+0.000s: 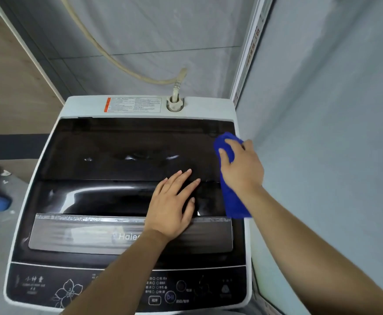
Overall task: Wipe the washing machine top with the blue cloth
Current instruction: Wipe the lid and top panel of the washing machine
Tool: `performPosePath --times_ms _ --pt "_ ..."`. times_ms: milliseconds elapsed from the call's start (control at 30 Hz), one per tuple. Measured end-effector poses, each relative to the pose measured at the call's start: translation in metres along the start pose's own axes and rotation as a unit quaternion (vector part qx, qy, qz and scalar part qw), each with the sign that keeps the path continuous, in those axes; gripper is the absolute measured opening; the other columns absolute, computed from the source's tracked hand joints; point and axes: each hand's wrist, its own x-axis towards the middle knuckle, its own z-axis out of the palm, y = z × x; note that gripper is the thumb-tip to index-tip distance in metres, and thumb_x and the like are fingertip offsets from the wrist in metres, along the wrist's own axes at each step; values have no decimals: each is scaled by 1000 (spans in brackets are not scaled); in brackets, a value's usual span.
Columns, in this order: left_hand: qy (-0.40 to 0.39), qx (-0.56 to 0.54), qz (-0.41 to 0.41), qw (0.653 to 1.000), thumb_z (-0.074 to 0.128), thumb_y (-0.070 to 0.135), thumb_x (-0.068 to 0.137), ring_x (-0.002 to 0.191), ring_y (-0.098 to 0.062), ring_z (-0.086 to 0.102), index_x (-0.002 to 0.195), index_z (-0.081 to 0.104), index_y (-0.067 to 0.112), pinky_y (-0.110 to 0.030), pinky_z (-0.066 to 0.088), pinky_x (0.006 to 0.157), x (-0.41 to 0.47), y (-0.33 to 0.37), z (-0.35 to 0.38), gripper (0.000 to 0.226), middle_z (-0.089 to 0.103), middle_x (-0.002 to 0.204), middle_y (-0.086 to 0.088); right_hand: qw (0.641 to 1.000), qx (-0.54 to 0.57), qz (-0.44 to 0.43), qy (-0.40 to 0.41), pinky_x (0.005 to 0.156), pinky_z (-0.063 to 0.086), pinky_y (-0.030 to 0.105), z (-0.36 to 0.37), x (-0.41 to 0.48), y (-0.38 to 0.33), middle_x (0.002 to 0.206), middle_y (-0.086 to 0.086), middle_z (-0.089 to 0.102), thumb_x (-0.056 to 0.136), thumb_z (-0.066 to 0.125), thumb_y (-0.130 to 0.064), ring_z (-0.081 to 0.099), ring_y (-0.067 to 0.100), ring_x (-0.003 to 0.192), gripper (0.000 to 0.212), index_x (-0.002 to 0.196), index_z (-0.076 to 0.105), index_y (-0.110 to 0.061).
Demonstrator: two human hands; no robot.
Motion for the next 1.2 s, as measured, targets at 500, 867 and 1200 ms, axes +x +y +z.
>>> performPosePath --times_ms 500,867,1200 --pt "14 -16 -19 1000 39 35 88 136 -17 30 138 42 12 -31 14 113 -1 -5 3 55 39 147 -1 994 -76 -66 -45 64 43 22 11 -78 -11 126 1 43 94 39 -43 55 16 96 44 136 42 -30" --pt "26 -25 -9 999 41 32 87 133 -20 33 134 46 11 -35 21 110 0 -5 1 52 44 143 -4 995 -95 -9 -34 68 40 23 2 -80 -8 129 4 41 95 38 -41 55 20 99 44 137 40 -29" --pt "16 -39 40 998 42 30 88 133 -20 36 132 49 12 -39 28 110 -2 -25 -8 48 44 143 -3 994 -106 13 -13 62 38 24 6 -86 -11 125 6 45 94 41 -41 56 21 95 43 135 44 -30"
